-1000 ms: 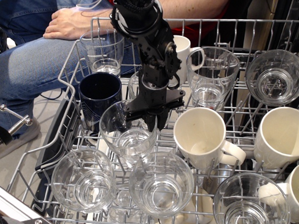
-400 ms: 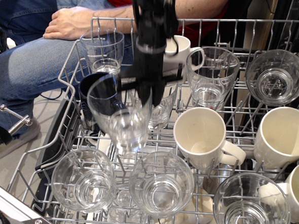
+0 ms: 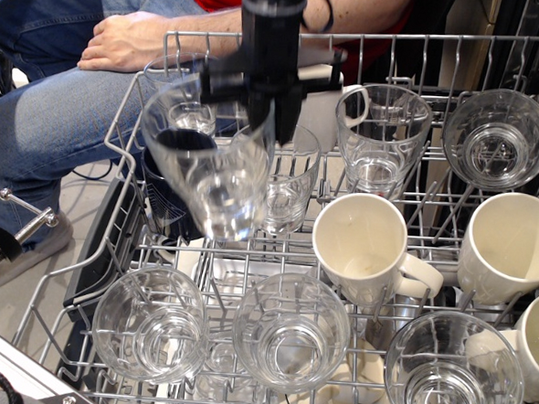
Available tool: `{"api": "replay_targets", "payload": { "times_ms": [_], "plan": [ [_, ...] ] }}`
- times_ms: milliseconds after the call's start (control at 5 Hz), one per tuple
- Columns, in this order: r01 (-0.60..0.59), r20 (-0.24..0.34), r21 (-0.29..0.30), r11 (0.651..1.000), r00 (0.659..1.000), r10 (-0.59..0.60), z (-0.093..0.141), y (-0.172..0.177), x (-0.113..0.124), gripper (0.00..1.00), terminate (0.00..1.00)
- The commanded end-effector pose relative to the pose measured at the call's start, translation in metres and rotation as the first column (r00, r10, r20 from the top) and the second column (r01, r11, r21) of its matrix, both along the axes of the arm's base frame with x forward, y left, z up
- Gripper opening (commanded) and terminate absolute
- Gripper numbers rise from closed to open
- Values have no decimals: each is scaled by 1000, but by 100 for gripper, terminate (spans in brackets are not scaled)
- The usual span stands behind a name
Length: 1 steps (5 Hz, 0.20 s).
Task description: Pick up glass cup
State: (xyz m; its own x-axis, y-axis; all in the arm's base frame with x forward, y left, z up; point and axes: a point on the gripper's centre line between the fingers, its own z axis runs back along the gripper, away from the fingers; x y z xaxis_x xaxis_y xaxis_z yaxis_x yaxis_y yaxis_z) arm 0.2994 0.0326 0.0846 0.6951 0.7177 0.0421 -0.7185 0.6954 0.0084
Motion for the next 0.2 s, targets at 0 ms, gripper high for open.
{"api": "replay_targets", "payload": {
  "times_ms": [0],
  "plan": [
    [61, 96, 76, 995, 993, -68, 61, 10, 20, 0, 100]
  ]
}}
